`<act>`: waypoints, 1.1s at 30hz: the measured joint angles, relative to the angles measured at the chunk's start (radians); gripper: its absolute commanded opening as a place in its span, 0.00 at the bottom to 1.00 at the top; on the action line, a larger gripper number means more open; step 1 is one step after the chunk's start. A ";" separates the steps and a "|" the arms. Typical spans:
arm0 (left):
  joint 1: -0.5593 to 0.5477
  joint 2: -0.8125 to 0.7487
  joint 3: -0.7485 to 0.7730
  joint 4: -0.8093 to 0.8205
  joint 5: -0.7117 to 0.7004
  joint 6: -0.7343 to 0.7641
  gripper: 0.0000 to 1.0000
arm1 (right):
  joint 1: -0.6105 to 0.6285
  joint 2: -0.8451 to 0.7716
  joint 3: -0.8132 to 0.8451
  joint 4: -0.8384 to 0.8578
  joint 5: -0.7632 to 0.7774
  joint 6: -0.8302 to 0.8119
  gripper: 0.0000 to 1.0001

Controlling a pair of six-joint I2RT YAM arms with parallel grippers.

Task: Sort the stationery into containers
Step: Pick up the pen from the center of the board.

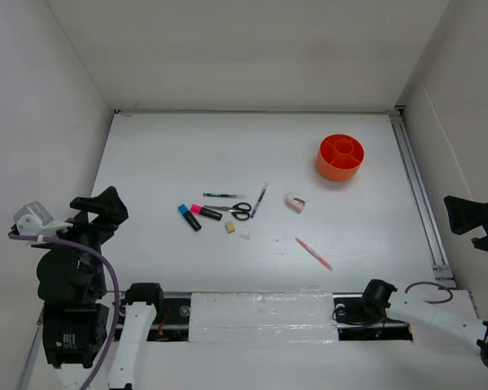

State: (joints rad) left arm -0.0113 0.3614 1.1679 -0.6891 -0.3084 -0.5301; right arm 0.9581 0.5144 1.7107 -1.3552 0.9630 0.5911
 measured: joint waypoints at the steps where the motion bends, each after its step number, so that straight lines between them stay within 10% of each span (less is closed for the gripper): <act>1: 0.000 -0.004 -0.004 0.007 0.014 0.001 1.00 | 0.000 0.000 0.004 0.000 -0.004 -0.003 1.00; 14: 0.000 -0.010 -0.063 0.050 0.156 0.016 1.00 | 0.046 0.027 -0.153 0.031 -0.147 -0.051 1.00; 22: -0.001 0.175 -0.380 0.194 0.520 -0.001 1.00 | 0.060 0.367 -0.406 0.211 -0.453 -0.149 1.00; 33: -0.002 0.313 -0.410 0.247 0.578 -0.010 1.00 | -0.146 0.689 -0.597 0.414 -0.871 -0.228 0.98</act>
State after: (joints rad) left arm -0.0132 0.6743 0.7578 -0.4423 0.2695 -0.5404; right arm 0.8124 1.2030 1.1137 -0.9413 0.0921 0.3634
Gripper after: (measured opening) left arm 0.997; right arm 0.999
